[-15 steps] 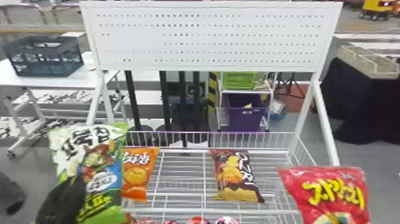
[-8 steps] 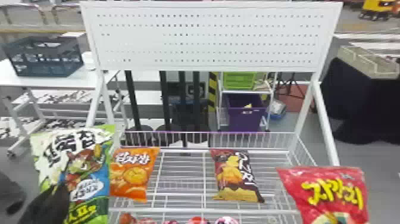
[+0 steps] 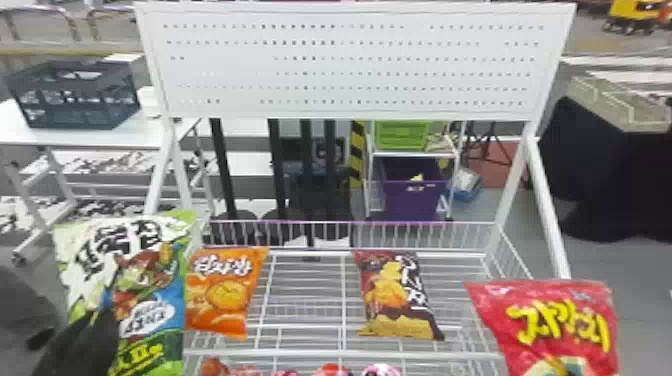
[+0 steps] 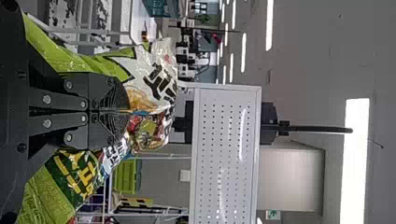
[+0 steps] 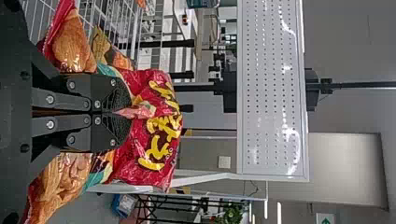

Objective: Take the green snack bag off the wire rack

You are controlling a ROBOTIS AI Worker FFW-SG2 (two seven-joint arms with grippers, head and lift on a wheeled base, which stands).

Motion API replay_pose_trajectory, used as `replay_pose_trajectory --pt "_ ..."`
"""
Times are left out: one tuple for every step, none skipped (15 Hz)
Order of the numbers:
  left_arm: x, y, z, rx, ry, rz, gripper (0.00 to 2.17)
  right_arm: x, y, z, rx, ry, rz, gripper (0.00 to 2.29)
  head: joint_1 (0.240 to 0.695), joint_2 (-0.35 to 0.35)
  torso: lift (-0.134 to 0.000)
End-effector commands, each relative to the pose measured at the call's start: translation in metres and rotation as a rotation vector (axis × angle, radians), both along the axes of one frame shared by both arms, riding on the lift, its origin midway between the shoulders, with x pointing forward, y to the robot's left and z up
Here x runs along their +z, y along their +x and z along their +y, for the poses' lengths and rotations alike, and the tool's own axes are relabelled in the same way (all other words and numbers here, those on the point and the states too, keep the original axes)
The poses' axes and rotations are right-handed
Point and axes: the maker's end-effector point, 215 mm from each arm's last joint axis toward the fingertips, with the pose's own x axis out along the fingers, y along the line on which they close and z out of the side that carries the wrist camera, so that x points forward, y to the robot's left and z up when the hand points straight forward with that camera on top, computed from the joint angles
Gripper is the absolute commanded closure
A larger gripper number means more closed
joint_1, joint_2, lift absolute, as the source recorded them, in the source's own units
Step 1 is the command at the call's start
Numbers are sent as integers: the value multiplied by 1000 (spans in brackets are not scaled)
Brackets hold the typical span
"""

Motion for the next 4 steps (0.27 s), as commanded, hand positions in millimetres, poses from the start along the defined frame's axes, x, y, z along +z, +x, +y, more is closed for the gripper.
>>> replay_pose_trajectory --pt "0 1 0 0 -1 0 2067 -1 0 0 -1 0 2 2229 499 0 0" --pt "-1 1 0 0 1 4 2067 -1 0 0 0 -1 2 2233 499 0 0" --pt "-1 1 0 0 1 4 2067 -1 0 0 1 1 2 2229 499 0 0" --pt "-2 1 0 0 2 7 2067 -2 0 0 0 0 3 2229 499 0 0"
